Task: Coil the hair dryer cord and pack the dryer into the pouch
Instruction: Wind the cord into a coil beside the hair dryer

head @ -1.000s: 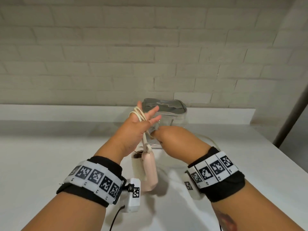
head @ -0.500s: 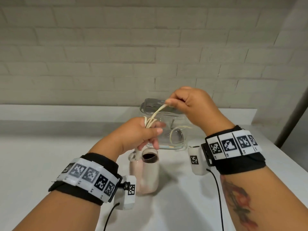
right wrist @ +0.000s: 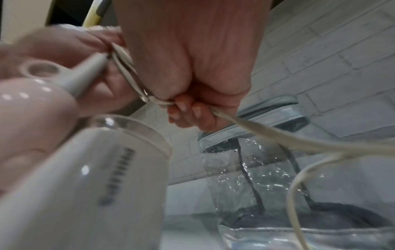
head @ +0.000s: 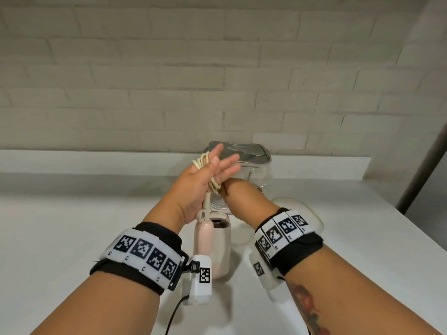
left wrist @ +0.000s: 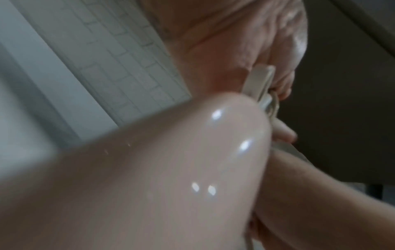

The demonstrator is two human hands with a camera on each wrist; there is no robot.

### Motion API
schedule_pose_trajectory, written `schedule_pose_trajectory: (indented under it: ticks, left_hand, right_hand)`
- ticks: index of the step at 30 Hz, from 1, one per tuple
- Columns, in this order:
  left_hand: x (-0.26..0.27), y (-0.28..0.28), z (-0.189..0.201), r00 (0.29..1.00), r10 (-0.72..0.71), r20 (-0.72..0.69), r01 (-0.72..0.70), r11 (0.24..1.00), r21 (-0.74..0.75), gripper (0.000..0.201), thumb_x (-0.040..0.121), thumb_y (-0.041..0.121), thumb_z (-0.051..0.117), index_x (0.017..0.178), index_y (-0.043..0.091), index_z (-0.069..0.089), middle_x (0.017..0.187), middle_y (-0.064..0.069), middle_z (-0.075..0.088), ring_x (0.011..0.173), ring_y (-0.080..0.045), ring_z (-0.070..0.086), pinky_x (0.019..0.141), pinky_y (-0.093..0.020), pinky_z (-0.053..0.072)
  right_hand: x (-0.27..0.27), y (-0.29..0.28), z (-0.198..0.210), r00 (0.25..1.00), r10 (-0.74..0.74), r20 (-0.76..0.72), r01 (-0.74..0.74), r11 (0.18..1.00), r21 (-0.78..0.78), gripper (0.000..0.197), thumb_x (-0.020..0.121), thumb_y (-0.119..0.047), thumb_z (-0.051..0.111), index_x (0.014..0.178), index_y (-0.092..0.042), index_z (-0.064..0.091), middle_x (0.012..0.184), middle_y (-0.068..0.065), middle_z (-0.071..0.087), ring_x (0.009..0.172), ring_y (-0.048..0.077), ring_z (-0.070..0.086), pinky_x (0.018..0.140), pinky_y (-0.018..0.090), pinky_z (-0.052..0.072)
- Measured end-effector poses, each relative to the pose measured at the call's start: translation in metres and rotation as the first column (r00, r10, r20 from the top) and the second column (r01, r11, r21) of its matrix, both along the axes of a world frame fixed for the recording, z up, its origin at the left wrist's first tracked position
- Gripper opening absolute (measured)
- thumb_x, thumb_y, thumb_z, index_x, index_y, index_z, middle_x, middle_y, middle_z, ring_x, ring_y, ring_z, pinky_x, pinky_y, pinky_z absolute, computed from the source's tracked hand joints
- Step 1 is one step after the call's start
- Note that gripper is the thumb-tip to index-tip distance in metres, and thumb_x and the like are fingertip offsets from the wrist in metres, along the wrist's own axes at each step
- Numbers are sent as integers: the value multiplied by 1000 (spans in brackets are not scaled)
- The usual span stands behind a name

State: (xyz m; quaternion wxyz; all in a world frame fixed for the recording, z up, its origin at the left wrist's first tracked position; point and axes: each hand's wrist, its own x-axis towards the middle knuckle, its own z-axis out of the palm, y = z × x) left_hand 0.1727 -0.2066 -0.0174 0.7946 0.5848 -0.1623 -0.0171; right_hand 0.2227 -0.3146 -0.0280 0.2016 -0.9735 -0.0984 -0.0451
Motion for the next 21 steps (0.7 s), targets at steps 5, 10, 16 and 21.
schedule_pose_trajectory:
  ticks: [5,10,16,21]
  left_hand:
    - [11,4,0,977,204,57,-212,949,232,54,103,31,38,152,21,20,131,4,63,104,-5,68,112,-33,36]
    - [5,6,13,933,277,230,-359,702,615,43,101,39,38,139,23,50,126,3,64,110,-8,59,85,-8,40]
    - [-9,7,18,992,-114,60,56,803,593,66,85,74,23,101,28,69,63,-11,69,36,-14,44,73,-33,51]
    - [-9,15,11,972,-235,-19,210,827,522,39,92,37,47,95,10,75,45,-1,58,30,-8,34,101,-65,39]
  right_hand:
    - [-46,-16,18,948,318,-21,-317,935,-161,21,95,-24,40,95,-13,57,89,5,62,82,26,54,58,30,34]
    - [-58,-32,63,896,442,41,-433,891,-136,16,90,-22,51,82,-16,64,72,-10,55,66,13,52,57,27,38]
    - [-47,-51,79,878,437,195,-470,864,181,7,83,-23,71,81,-17,68,67,-8,65,61,5,58,62,24,47]
    - [-22,-57,56,896,337,289,-443,715,540,9,85,-21,69,85,-13,69,76,-6,65,72,5,58,74,24,48]
